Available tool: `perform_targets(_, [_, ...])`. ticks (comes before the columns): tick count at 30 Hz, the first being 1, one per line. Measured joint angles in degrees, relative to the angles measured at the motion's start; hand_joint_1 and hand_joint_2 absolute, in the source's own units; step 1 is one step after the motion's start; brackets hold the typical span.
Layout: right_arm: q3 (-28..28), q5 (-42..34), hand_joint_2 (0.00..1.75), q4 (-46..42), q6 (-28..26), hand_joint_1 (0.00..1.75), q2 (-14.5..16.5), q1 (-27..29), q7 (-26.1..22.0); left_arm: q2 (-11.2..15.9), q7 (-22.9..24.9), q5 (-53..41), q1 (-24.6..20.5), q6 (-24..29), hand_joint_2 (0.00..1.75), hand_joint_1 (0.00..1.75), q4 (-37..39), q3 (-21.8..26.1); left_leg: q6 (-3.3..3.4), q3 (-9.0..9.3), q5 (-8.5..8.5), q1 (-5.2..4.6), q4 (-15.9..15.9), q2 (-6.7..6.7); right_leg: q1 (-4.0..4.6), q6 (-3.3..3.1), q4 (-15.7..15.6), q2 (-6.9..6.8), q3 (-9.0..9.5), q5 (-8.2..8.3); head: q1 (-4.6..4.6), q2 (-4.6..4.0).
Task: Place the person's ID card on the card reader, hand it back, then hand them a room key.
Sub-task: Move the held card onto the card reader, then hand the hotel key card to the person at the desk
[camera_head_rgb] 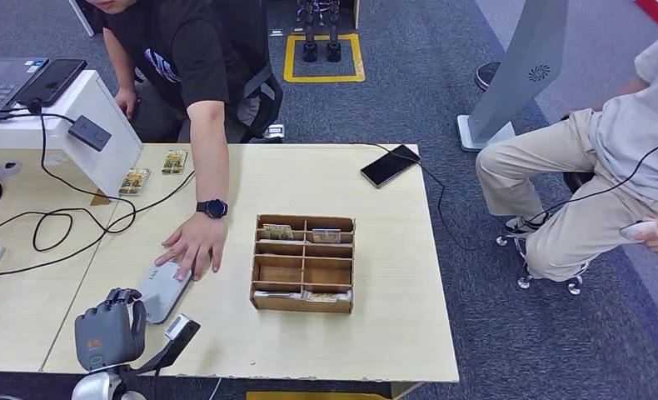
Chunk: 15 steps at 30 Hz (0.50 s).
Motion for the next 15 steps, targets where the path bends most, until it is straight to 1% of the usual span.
perform_targets(6, [0.0,0.69,1.75,0.28,0.01,0.0,0.0,0.0,0.08,0.86,5.43,-0.28,0.56,0.2,1.75,1.75,3.08,-4.69,0.0,0.02,0.0,-0.01,0.0,-0.02,0.0,0.0,0.0,-0.02,0.03,0.0,0.0,0.0])
perform_targets(11, [0.0,0.34,1.75,0.58,0.02,0.0,0.0,0.0,-0.43,2.9,10.81,0.0,0.64,0.37,1.75,1.75,6.11,-9.88,0.0,0.09,0.0,0.0,0.0,-0.02,0.0,-0.01,0.0,-0.03,0.11,-0.01,0.0,0.0])
perform_targets(15, [0.0,-0.31,1.75,0.81,0.02,0.0,0.0,0.0,-0.54,4.35,12.61,-0.24,0.64,0.38,1.75,1.75,8.08,-12.86,0.0,0.2,0.0,0.0,-0.03,-0.02,0.0,-0.03,0.0,-0.03,0.23,-0.03,0.0,0.0])
